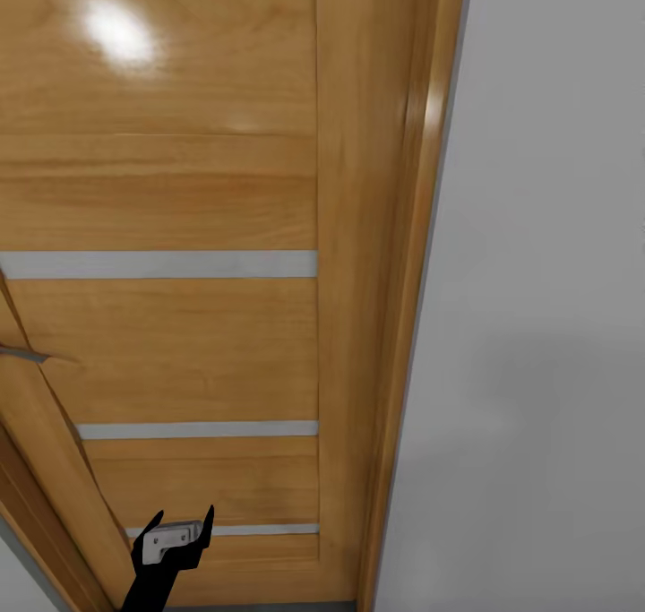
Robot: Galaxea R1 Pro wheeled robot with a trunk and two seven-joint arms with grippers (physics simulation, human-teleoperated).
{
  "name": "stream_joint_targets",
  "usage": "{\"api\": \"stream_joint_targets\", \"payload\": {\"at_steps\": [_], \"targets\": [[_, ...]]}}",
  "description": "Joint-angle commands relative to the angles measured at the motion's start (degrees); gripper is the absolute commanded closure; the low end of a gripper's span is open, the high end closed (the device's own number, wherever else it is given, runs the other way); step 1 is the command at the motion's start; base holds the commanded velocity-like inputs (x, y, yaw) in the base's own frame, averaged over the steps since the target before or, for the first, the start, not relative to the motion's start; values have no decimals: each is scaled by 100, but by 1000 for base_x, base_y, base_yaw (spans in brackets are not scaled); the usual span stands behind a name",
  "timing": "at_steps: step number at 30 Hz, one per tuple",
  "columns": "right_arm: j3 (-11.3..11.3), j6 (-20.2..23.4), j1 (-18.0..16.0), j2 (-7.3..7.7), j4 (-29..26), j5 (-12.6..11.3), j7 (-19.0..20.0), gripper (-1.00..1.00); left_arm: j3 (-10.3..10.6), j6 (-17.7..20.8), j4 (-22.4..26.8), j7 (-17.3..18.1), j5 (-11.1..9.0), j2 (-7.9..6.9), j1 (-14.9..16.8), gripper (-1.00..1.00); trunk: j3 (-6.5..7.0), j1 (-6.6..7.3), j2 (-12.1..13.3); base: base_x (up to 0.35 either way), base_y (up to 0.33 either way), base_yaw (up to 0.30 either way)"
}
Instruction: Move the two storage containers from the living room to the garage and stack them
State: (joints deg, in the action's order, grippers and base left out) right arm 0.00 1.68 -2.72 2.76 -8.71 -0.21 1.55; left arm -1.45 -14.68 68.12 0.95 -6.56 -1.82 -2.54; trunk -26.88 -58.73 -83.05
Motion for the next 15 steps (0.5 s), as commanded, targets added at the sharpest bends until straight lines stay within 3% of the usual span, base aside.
{"api": "stream_joint_targets", "payload": {"at_steps": [1, 8, 15], "targets": [[-1, 17, -1, 0, -8, -2, 17, -100, 5, -9, 2, 10, -56, -2, 0, -100, -5, 0, -3, 0, 0, -42], [-1, 17, -1, 2, -8, -4, 21, -100, 5, -9, 2, 10, -56, -8, 0, -100, 12, 0, -3, 0, 0, -143], [-1, 17, -1, 1, -8, -1, 18, -100, 5, -9, 0, 10, -54, -8, 0, -100, 18, 0, -3, 0, 0, -48]]}}
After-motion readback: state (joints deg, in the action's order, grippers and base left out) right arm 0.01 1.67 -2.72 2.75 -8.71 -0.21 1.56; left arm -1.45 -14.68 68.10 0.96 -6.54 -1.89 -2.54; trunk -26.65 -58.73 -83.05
